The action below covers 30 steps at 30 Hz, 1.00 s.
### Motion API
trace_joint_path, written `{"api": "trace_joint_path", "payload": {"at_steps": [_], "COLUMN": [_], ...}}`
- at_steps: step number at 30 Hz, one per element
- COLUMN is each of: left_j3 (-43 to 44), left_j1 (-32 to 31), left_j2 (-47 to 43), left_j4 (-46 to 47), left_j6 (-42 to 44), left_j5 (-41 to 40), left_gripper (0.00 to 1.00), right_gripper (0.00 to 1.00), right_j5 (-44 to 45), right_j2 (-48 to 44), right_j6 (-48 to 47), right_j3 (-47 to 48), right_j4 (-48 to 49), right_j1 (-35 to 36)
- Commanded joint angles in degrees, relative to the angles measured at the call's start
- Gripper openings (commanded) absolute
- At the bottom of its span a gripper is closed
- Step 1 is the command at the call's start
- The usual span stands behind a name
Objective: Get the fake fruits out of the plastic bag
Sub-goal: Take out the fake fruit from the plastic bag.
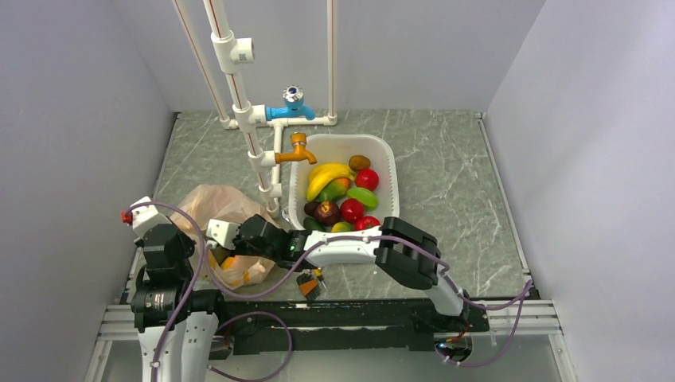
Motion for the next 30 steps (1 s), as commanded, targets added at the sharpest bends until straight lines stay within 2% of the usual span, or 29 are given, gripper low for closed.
{"api": "trace_joint_path", "payload": {"at_steps": [1, 7, 20, 30], "left_j3": [1.80, 1.58, 1.46, 1.71], "left_j1": [0.25, 0.25, 0.24, 0.05], "left_j2": [0.30, 0.30, 0.10, -0.19], "left_j4": [0.81, 1.06, 1.22, 0.84], "left_j6": [1.09, 1.31, 1.51, 1.14], "left_j5": [0.77, 1.32, 1.84, 1.08], "left_gripper": [0.00, 0.00, 0.00, 0.00], "right_gripper": [0.00, 0.00, 0.00, 0.00], "right_j5": [-2.49, -6.39, -15.79, -23.41], "right_j2": [-5.22, -9.06, -7.07, -7.76], "right_j6": [3.17, 9.08, 30.97, 39.87], "right_j3": [-0.59, -2.80, 6.24, 8.26], "right_j4": [1.65, 5.23, 8.22, 11.25], "right_j1": [0.13, -0.13, -3.66, -7.21]}}
